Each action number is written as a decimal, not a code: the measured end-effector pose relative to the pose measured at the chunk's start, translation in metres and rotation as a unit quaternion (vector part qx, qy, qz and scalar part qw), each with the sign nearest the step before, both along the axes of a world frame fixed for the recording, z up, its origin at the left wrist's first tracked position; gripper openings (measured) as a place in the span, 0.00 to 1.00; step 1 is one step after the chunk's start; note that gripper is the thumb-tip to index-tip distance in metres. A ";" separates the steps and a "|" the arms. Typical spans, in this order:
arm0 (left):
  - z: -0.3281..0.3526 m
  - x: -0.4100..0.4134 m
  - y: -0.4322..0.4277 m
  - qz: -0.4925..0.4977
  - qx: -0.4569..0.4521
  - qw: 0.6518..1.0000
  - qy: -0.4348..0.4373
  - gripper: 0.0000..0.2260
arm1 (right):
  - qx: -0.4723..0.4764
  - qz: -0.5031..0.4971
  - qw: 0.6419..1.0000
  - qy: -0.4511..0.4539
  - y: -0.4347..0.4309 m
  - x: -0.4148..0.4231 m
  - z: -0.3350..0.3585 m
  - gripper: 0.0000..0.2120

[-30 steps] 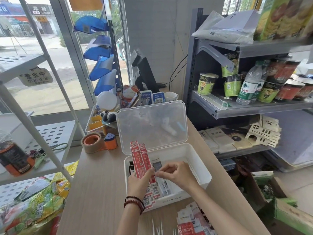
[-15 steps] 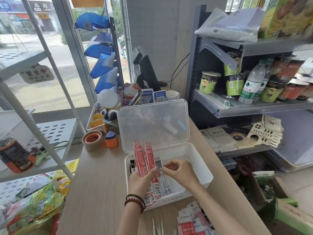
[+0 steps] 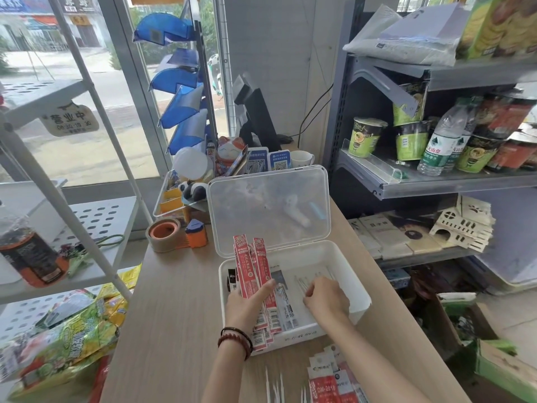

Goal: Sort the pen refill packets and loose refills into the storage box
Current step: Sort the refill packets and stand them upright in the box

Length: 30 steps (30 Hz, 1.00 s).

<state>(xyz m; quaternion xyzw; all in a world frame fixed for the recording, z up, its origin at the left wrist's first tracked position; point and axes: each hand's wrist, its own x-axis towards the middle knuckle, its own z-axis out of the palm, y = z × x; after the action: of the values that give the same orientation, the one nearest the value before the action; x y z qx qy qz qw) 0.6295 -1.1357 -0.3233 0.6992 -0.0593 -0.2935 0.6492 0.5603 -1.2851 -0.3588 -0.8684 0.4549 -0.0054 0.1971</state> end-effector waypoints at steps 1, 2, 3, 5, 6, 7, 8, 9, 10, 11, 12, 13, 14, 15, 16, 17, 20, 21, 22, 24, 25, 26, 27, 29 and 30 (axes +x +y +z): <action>0.000 0.000 0.000 -0.001 -0.002 1.000 0.006 0.11 | 0.002 0.002 1.000 -0.006 0.000 0.001 -0.001 0.04; 0.001 0.000 0.001 -0.001 -0.005 1.000 0.011 0.12 | 0.008 0.008 1.000 -0.016 -0.001 0.001 -0.002 0.05; 0.001 0.000 0.001 0.000 -0.007 1.000 0.014 0.13 | 0.016 0.018 0.999 -0.028 -0.002 0.002 -0.004 0.06; 0.000 0.000 0.001 0.005 -0.006 1.000 0.017 0.13 | 0.030 0.033 0.998 -0.037 -0.002 0.003 -0.007 0.07; 0.000 -0.001 0.001 0.007 -0.004 1.000 0.016 0.13 | 0.031 0.033 0.998 -0.035 -0.002 0.003 -0.008 0.07; 0.000 -0.001 0.001 0.010 -0.001 1.000 0.016 0.13 | 0.034 0.030 0.998 -0.031 -0.001 0.003 -0.009 0.07; 0.000 -0.001 0.001 0.012 0.001 1.000 0.016 0.13 | 0.036 0.026 0.999 -0.028 0.000 0.002 -0.008 0.07; -0.001 -0.001 0.001 0.012 0.003 1.000 0.016 0.13 | 0.037 0.023 0.999 -0.027 -0.001 0.002 -0.008 0.07; -0.001 -0.001 0.001 0.012 0.003 1.000 0.016 0.13 | 0.039 0.020 0.999 -0.030 -0.001 0.002 -0.008 0.06; -0.001 -0.002 0.001 0.013 0.001 1.000 0.016 0.14 | 0.048 0.016 0.998 -0.043 -0.001 0.002 -0.006 0.07; 0.000 -0.002 0.001 0.015 0.000 1.000 0.016 0.14 | 0.060 0.014 0.996 -0.068 -0.001 0.002 -0.003 0.09; 0.000 -0.002 0.001 0.016 0.000 1.000 0.016 0.14 | 0.075 0.022 0.992 -0.103 -0.001 0.001 0.000 0.12; 0.000 -0.002 0.001 0.015 0.002 1.000 0.016 0.15 | 0.093 0.041 0.985 -0.143 -0.001 0.000 0.005 0.14; 0.000 -0.003 0.001 0.014 0.003 1.000 0.017 0.15 | 0.113 0.068 0.975 -0.178 0.000 -0.001 0.010 0.14; 0.000 -0.003 0.001 0.013 0.003 1.000 0.017 0.15 | 0.143 0.095 0.963 -0.207 0.001 -0.003 0.017 0.13; 0.000 -0.002 0.001 0.011 0.003 1.000 0.018 0.14 | 0.187 0.112 0.949 -0.228 0.003 -0.005 0.022 0.13; 0.000 -0.001 0.001 0.002 0.008 1.000 0.015 0.13 | 0.291 0.134 0.908 -0.269 0.005 -0.008 0.032 0.11; 0.000 -0.001 0.002 0.000 0.011 1.000 0.014 0.13 | 0.304 0.136 0.903 -0.273 0.005 -0.008 0.034 0.10; 0.000 -0.001 0.002 -0.001 0.013 1.000 0.012 0.12 | 0.312 0.139 0.899 -0.273 0.005 -0.008 0.036 0.10; 0.000 -0.001 0.002 -0.002 0.014 1.000 0.008 0.11 | 0.325 0.145 0.895 -0.269 0.006 -0.009 0.039 0.10; 0.000 -0.001 0.001 -0.003 0.011 1.000 0.006 0.11 | 0.334 0.146 0.892 -0.268 0.007 -0.009 0.041 0.10; 0.000 0.000 0.001 -0.004 0.006 1.000 0.006 0.11 | 0.346 0.146 0.887 -0.270 0.008 -0.008 0.042 0.10; 0.001 0.000 0.002 -0.004 0.000 1.000 0.006 0.11 | 0.356 0.144 0.881 -0.274 0.010 -0.008 0.043 0.10; 0.002 0.000 0.002 0.001 -0.010 1.000 0.009 0.10 | 0.371 0.139 0.872 -0.288 0.013 -0.006 0.043 0.10; 0.002 0.000 0.003 0.003 -0.015 1.000 0.010 0.10 | 0.378 0.135 0.867 -0.296 0.016 -0.005 0.042 0.10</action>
<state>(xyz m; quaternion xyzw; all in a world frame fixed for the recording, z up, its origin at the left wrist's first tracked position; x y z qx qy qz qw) 0.6300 -1.1329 -0.3217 0.6864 -0.0546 -0.2977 0.6613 0.5551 -1.2695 -0.3166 -0.7381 0.2213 -0.0629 0.6342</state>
